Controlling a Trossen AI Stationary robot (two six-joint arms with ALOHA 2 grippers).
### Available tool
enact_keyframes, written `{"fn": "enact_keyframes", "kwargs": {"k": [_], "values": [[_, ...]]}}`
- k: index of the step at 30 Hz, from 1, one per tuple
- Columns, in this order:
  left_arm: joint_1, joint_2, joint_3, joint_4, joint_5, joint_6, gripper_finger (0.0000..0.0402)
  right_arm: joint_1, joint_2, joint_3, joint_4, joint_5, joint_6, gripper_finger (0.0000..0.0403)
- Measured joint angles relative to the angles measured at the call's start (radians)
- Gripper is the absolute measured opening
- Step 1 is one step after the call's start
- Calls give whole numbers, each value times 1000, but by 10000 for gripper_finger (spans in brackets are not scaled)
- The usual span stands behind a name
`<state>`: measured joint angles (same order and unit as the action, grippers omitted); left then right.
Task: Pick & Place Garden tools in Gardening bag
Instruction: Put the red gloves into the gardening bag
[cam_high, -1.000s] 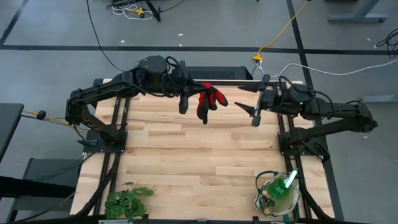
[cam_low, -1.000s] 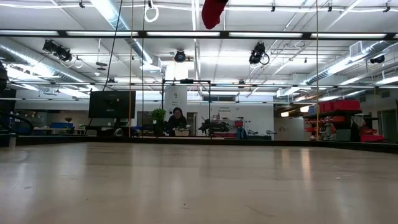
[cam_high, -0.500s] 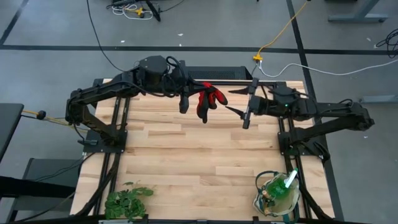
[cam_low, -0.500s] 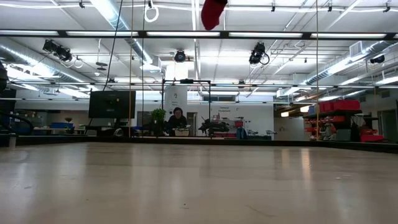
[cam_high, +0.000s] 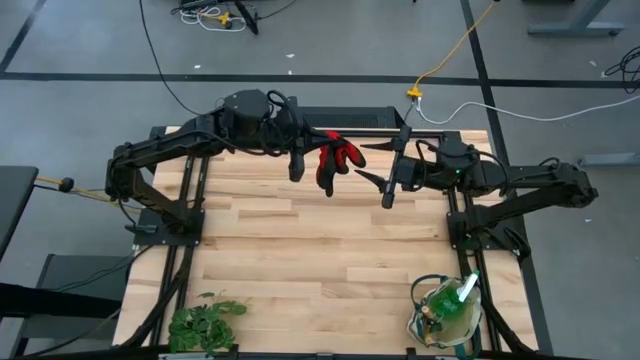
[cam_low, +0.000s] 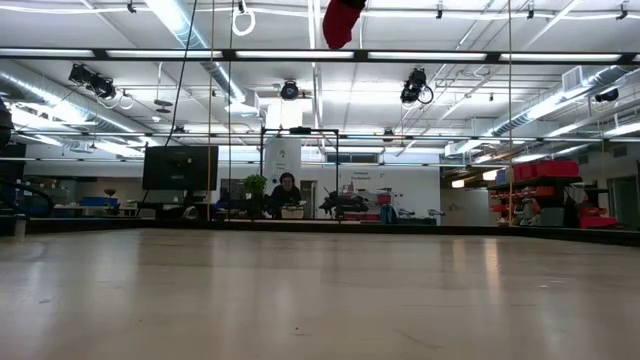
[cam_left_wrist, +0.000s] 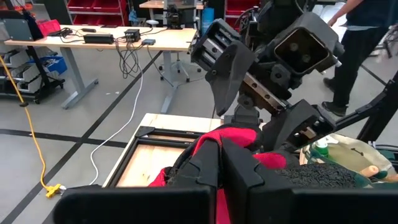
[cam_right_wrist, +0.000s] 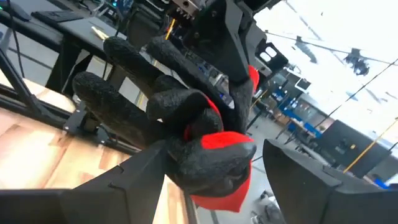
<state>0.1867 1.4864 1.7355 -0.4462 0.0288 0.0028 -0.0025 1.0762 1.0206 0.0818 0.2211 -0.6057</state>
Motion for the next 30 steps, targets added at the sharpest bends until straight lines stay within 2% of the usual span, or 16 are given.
{"fn": "enact_keyframes", "kwargs": {"k": [11,16,22,30], "values": [[0,0,0,0,0,-18,9,43,41,0,61,85,-200,268],[0,0,0,0,0,-19,9,47,61,0,68,90,-224,268],[0,0,0,0,0,-19,8,53,74,0,114,162,-264,268],[0,0,0,0,1,-19,10,59,74,0,129,172,-275,268]]}}
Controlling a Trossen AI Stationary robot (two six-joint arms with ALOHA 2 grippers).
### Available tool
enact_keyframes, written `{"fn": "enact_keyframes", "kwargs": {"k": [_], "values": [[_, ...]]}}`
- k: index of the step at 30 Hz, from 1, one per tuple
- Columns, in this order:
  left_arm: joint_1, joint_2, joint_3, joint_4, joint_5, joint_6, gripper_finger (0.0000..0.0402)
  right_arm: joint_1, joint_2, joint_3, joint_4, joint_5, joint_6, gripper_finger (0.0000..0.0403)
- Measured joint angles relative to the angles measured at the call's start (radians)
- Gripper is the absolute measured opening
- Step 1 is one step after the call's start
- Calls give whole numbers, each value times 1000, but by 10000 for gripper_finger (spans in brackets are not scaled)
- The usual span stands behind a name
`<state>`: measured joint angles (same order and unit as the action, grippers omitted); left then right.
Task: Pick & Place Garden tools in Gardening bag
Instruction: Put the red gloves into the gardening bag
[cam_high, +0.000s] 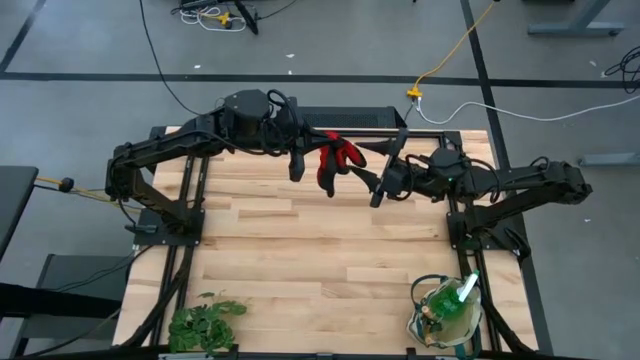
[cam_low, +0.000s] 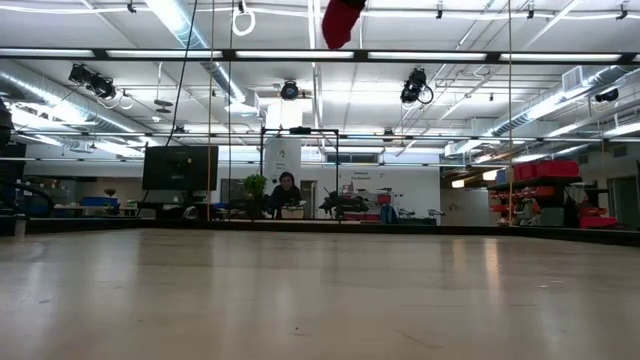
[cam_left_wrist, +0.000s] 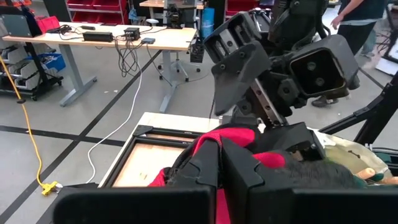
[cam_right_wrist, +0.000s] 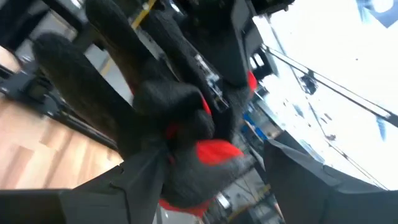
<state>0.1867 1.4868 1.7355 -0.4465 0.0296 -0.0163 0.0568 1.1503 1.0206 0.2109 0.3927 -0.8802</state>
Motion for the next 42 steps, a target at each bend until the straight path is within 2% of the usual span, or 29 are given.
{"fn": "enact_keyframes", "kwargs": {"k": [5,13,28,42], "values": [[0,0,0,0,0,0,8,0,0,0,-2,71,0,268],[0,0,0,0,0,0,8,5,0,0,-2,71,0,264],[0,0,0,0,0,0,8,5,0,0,-2,71,7,160],[0,0,0,0,1,0,9,5,-1,0,-2,71,7,104]]}}
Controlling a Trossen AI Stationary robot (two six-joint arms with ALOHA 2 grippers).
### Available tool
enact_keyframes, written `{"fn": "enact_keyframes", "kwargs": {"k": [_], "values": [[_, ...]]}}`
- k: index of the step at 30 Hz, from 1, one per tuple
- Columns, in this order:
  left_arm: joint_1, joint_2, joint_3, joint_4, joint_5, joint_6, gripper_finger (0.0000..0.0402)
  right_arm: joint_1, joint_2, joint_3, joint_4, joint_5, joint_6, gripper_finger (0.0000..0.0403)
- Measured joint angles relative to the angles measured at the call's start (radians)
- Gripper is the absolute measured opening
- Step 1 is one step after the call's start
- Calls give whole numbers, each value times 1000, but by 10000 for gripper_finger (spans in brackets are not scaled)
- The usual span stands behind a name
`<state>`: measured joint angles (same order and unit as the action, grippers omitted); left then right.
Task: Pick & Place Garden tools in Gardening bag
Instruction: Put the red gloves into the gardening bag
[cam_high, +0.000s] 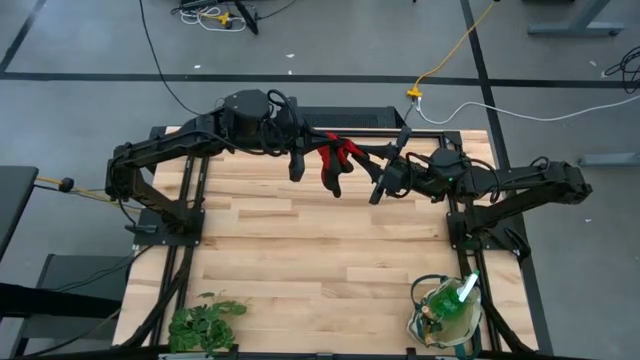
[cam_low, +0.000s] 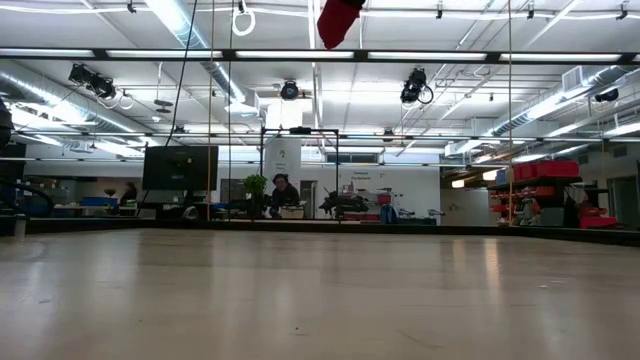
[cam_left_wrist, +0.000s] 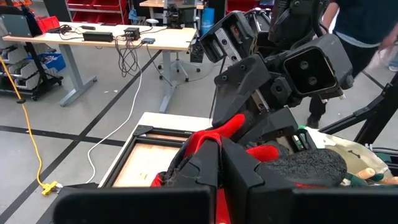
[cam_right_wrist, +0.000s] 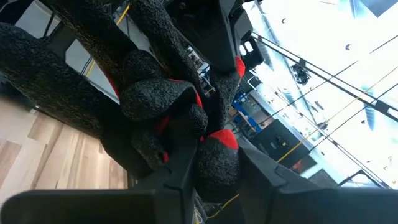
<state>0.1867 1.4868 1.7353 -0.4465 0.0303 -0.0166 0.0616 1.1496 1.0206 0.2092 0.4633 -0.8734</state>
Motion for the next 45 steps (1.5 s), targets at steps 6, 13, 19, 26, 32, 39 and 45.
{"fn": "enact_keyframes", "kwargs": {"k": [6,13,19,26,32,39,45], "values": [[0,0,0,0,0,-1,9,0,0,0,0,0,0,84],[0,0,0,0,0,-6,13,0,0,0,0,0,0,63],[0,0,0,0,0,-6,8,0,0,0,0,-8,0,42],[0,0,0,0,0,-6,20,0,0,0,0,-9,-2,18],[0,0,0,0,0,-6,15,0,0,0,0,-9,-3,5],[0,0,0,0,0,-5,34,0,0,0,0,-9,-4,3],[-2,0,0,0,0,-6,59,0,0,0,0,-9,-4,2]]}}
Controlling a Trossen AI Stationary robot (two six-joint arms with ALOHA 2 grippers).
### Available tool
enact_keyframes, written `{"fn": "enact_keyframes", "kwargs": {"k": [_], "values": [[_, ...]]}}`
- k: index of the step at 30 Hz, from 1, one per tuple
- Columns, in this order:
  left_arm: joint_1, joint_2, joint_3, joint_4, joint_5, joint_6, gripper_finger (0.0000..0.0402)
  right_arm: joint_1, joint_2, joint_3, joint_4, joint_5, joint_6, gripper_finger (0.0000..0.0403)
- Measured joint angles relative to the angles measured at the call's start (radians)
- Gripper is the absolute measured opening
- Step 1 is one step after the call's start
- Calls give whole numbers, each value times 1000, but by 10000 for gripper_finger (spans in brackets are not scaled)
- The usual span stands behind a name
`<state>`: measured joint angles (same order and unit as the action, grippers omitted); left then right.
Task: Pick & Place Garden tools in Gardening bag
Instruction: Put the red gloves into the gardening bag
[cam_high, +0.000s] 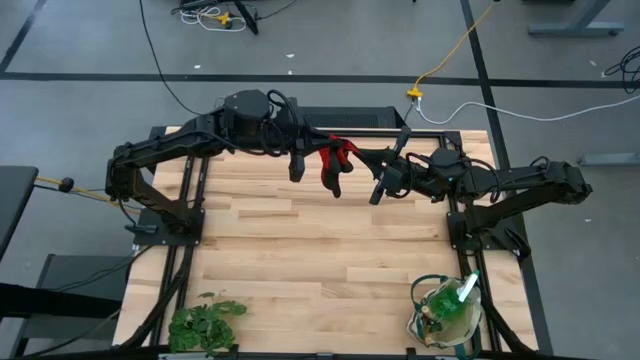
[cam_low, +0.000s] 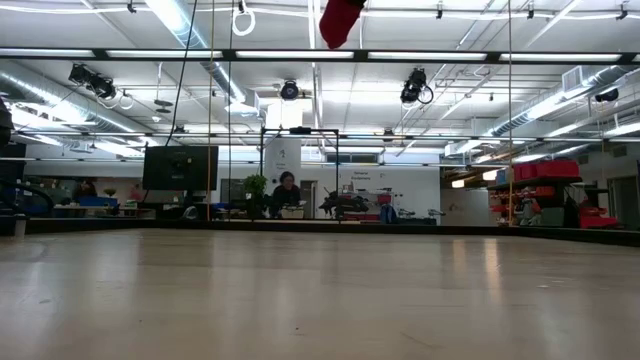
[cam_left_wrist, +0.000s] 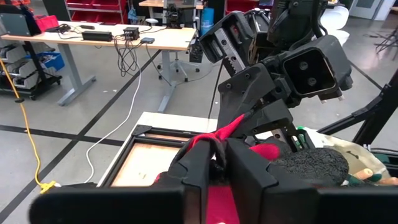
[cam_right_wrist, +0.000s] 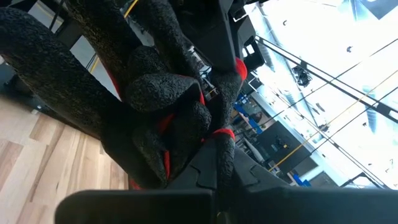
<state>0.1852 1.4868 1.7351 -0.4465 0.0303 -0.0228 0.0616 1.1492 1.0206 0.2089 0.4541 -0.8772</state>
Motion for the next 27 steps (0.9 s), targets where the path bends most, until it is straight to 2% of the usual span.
{"fn": "enact_keyframes", "kwargs": {"k": [15,27], "values": [[0,0,0,-1,-1,-17,112,0,0,0,0,0,0,2],[0,0,0,-15,1,-45,117,0,0,0,0,1,0,2]]}}
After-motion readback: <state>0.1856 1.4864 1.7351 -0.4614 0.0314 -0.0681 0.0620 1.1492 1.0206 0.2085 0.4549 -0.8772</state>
